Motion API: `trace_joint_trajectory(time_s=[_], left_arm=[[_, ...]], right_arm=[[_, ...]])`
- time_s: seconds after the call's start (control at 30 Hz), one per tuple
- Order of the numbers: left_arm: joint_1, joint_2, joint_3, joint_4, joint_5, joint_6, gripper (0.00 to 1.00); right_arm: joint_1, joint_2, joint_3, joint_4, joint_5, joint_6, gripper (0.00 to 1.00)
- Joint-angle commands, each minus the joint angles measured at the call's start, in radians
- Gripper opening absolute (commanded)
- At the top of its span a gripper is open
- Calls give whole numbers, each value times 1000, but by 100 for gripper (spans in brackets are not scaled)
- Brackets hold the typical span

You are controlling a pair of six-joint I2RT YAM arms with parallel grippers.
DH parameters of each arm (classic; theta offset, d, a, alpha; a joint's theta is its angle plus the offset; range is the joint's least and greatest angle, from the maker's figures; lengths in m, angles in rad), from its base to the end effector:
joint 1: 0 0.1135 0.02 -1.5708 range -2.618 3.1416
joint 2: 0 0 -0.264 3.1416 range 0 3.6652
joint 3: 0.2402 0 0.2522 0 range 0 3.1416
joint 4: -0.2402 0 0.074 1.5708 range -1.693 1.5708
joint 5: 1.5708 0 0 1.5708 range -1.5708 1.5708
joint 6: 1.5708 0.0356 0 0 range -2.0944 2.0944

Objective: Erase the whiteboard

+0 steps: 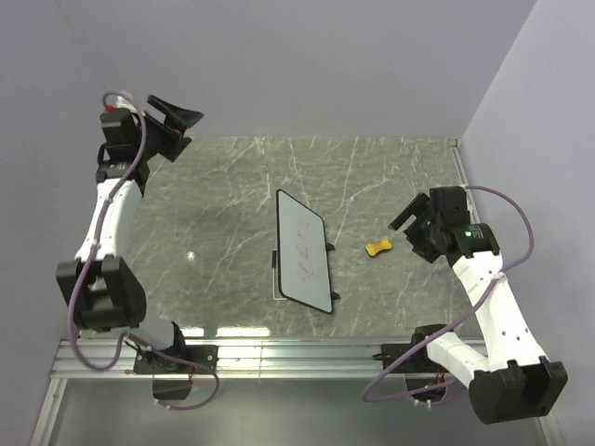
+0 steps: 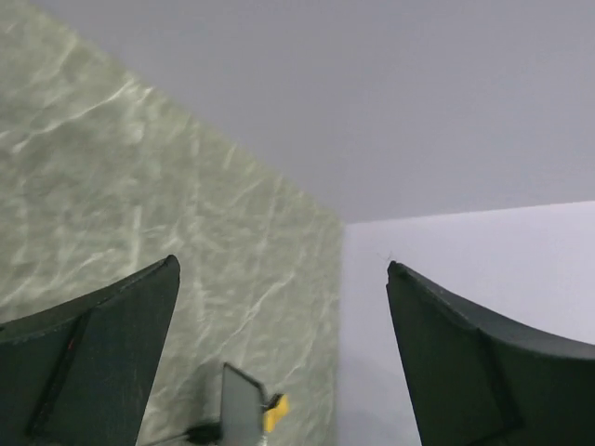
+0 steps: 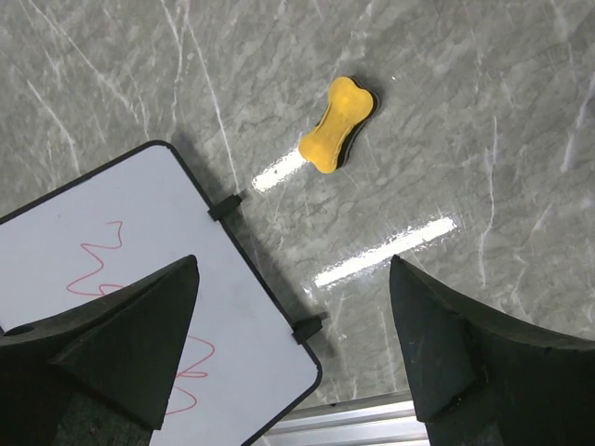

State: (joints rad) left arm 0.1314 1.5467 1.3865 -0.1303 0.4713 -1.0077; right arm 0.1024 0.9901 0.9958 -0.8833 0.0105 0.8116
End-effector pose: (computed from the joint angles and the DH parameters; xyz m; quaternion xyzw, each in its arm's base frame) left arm 0.3653 0.0320 0.3673 -0.3031 0.7319 -0.4160 0.4465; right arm 0.1889 0.0190 0.3113 0.3282 0.8814 0.1455 0.3070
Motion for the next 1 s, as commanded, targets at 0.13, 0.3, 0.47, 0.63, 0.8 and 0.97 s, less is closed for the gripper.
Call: trace_joint_trajectory(time_s=[0.13,0.3,0.47,0.63,0.8,0.97], left_arm=[[-50,11,-150,-42,12,-41,86],[-217,47,139,-524,-456,193,99],[-323,95,168,-651,-481,256,89],[-395,10,54,-569,-381,258,89],[-466,-19,85,-630,-419,253,88],[-521,-71,134,-716,-453,241,81]], right_arm=[[3,99,73,-57,22,-38,84],[3,183,78,-40,-98,-94,100],[3,241,12,70,-207,-35,100],[5,390,13,109,-221,-40,98],[-4,485,21,155,-126,-11,94],[-13,571,20,204,-78,17,88]])
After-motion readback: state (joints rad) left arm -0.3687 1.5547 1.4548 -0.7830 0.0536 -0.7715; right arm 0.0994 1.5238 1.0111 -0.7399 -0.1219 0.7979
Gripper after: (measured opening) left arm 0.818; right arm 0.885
